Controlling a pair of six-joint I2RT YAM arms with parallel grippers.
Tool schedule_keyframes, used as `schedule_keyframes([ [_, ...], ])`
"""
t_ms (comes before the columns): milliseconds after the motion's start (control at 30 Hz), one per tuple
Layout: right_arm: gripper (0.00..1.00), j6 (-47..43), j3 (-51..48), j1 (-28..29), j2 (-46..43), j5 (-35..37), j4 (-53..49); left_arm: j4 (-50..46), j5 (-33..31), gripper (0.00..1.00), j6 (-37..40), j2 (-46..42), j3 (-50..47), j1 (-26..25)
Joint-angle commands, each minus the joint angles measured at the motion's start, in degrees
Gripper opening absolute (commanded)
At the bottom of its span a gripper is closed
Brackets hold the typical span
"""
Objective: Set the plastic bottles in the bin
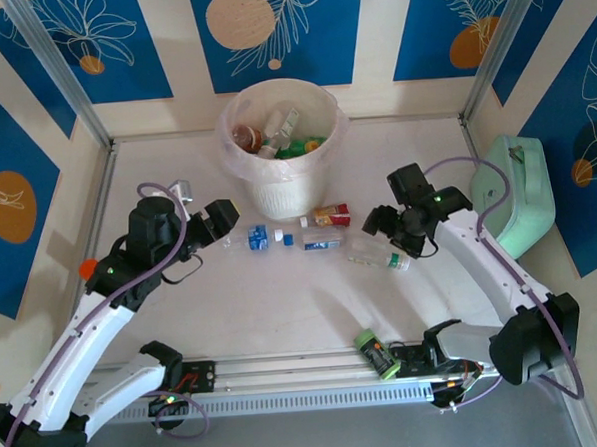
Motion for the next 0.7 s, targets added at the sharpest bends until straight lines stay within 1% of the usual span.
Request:
schedule_keyframes([
  [0,0.82,8.8,-3.6,-4.6,-2.3,-1.2,1.4,1.3,1.7,0.83,-0.7,-1.3,-0.6,0.7],
  [100,0.78,11.3,-8.8,-10.8,-4.9,-5.2,4.4,1.3,2.0,0.83,-0.7,-1.8,-1.1,0.7],
  [167,0.77,12.5,-11.2,-14.1,-6.2,-7.4,6.1,1.6,2.4,0.82,-0.9,-1.9,-1.7,0.7],
  [267,0.76,14.4,-12.9,-16.6,-6.4,-8.2,6.6,2.7,3.4,0.82,-1.3,-1.7,-2.6,0.7],
  [400,0.75,17.7,-15.5,-18.8,-5.9,-9.6,8.0,4.6,4.8,0.81,-1.9,-1.2,-3.2,0.7],
  [500,0.75,20.6,-18.1,-20.1,-5.6,-11.8,11.9,6.1,6.0,0.8,-2.2,-0.7,-3.6,0.7],
  [667,0.74,23.6,-19.9,-20.1,-1.8,-14.6,16.9,6.6,7.4,0.8,-1.9,-0.3,-3.7,0.7],
])
